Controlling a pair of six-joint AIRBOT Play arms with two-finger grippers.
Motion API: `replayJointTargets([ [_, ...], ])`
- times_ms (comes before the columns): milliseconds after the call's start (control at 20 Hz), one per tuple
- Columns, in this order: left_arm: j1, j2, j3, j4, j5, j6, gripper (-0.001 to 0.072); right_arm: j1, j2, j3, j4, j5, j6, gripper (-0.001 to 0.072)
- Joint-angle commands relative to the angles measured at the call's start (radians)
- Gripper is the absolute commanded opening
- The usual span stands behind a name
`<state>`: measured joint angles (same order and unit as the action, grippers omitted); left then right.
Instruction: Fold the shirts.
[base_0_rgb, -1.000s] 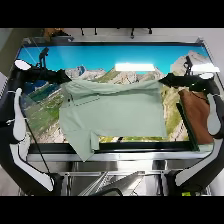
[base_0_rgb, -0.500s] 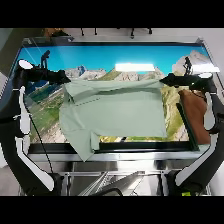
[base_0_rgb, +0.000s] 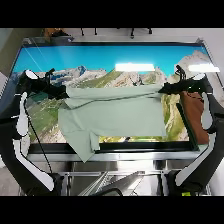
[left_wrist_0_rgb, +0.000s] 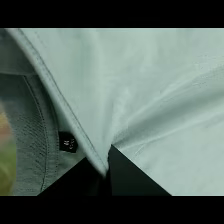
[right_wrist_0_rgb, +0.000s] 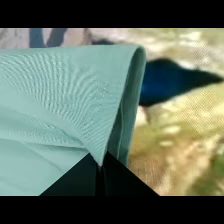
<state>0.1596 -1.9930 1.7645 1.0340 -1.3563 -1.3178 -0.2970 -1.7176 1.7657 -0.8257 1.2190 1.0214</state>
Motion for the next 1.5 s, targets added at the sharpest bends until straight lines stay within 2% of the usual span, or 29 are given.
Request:
replayJointTargets([
  [0, -0.001, -0.019, -0.003, 0.017, 0.001, -0.003, 0.0020, 0.005, -0.013, -0.001, -0.027, -0.003, 0.005, 0.0015],
  [200, -0.035, -0.031, 0.024, 0.013, 0.003, -0.003, 0.0027, 0.013, -0.011, -0.001, -0.027, -0.005, 0.004, 0.0018],
  [250, -0.043, -0.026, 0.025, 0.012, -0.003, -0.003, 0.0224, 0.014, -0.005, 0.000, -0.026, 0.000, 0.005, 0.0154],
  [300, -0.047, -0.019, 0.024, 0.013, -0.014, -0.013, 0.0548, 0.016, 0.004, 0.002, -0.027, 0.013, 0.005, 0.0381],
  [350, -0.046, -0.012, 0.025, 0.013, -0.027, -0.046, 0.0572, 0.016, 0.019, 0.003, -0.026, 0.037, 0.005, 0.0424],
  [450, -0.028, 0.016, 0.024, 0.013, -0.082, -0.097, 0.0571, 0.010, 0.074, 0.003, -0.028, 0.092, 0.015, 0.0423],
  [550, -0.003, 0.053, 0.018, 0.014, -0.187, -0.144, 0.0571, -0.018, 0.138, 0.003, -0.056, 0.137, 0.081, 0.0423],
  [700, 0.037, 0.198, -0.158, 0.017, -0.240, -0.183, 0.0572, -0.093, 0.196, -0.006, -0.087, 0.233, 0.127, 0.0422],
  [750, 0.045, 0.262, -0.250, 0.022, -0.224, -0.182, 0.0572, -0.121, 0.211, -0.027, -0.087, 0.269, 0.134, 0.0416],
  [800, 0.048, 0.328, -0.357, 0.022, -0.210, -0.182, 0.0572, -0.146, 0.223, -0.060, -0.087, 0.307, 0.135, 0.0333],
  [900, 0.053, 0.467, -0.604, 0.021, -0.179, -0.172, 0.0572, -0.193, 0.251, -0.171, -0.087, 0.375, 0.135, 0.0320],
  [1050, 0.051, 0.627, -0.920, 0.021, -0.111, -0.158, 0.0572, -0.255, 0.317, -0.404, -0.087, 0.382, 0.130, 0.0319],
  [1300, 0.050, 0.780, -1.218, 0.004, 0.096, -0.148, 0.0572, -0.326, 0.448, -0.674, -0.088, 0.208, 0.100, 0.0319],
  [1450, 0.051, 0.808, -1.296, -0.047, 0.195, -0.133, 0.0572, -0.324, 0.449, -0.725, -0.087, 0.193, 0.100, 0.0319],
])
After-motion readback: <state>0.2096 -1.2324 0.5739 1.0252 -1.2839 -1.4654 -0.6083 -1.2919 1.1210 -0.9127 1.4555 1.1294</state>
